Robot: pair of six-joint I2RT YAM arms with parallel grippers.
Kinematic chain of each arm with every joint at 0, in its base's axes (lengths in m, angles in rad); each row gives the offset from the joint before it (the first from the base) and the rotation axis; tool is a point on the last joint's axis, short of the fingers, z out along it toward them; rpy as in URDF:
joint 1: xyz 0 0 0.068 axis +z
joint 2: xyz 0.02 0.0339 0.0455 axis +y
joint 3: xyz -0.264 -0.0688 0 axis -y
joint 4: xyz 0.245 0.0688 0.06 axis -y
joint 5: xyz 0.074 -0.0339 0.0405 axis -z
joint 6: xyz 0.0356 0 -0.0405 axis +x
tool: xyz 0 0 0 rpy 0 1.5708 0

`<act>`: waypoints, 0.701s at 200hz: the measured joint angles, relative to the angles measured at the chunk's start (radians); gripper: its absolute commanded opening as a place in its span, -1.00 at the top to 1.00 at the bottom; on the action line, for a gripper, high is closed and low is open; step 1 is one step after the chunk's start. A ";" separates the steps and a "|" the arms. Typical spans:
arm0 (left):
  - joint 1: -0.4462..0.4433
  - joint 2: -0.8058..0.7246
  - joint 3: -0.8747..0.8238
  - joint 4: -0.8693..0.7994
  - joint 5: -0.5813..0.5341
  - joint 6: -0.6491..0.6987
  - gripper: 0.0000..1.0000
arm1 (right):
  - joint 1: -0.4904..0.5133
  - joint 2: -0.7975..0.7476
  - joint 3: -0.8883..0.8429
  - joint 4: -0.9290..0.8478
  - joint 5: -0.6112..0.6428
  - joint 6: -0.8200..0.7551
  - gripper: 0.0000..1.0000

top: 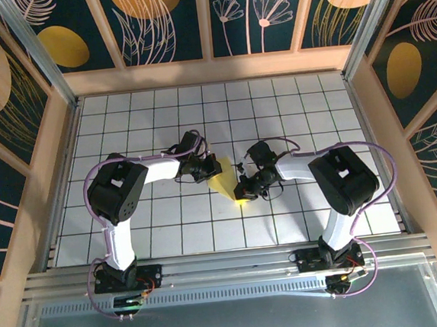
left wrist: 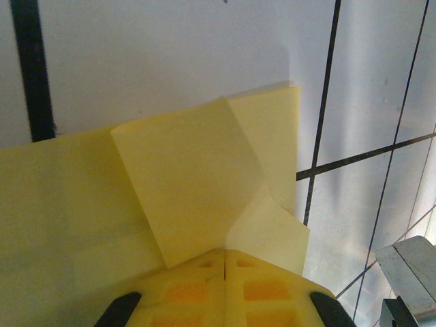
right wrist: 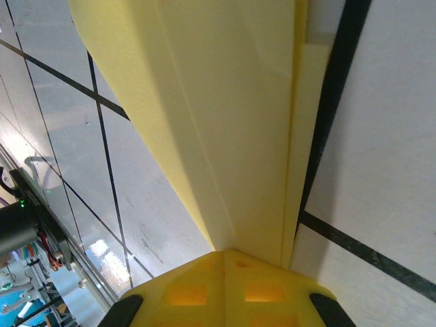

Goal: Fold a paper plane with a square sheet of paper (fold left side to right side)
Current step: Fourth fold the wing at the center of the table.

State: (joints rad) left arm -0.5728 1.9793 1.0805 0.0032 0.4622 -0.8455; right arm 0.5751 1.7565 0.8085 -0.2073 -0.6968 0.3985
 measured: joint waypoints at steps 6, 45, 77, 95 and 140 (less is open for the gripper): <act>0.000 0.000 0.000 0.000 0.000 0.000 1.00 | 0.000 -0.002 0.000 0.000 0.000 0.000 1.00; 0.000 0.000 0.000 0.000 0.000 0.000 1.00 | 0.003 -0.010 -0.017 0.017 0.000 0.000 1.00; -0.003 0.000 0.000 -0.001 0.000 0.000 1.00 | 0.011 -0.033 -0.047 0.029 0.000 0.000 1.00; -0.003 0.000 0.000 -0.001 0.000 0.000 1.00 | 0.013 -0.050 -0.069 0.031 -0.001 0.000 1.00; -0.003 0.000 0.000 -0.001 0.000 0.000 1.00 | 0.018 -0.099 -0.116 0.014 0.000 0.000 1.00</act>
State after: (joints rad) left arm -0.5762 1.9793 1.0805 0.0021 0.4625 -0.8455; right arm 0.5930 1.6577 0.6926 -0.1932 -0.6964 0.3988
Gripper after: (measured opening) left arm 0.045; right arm 0.051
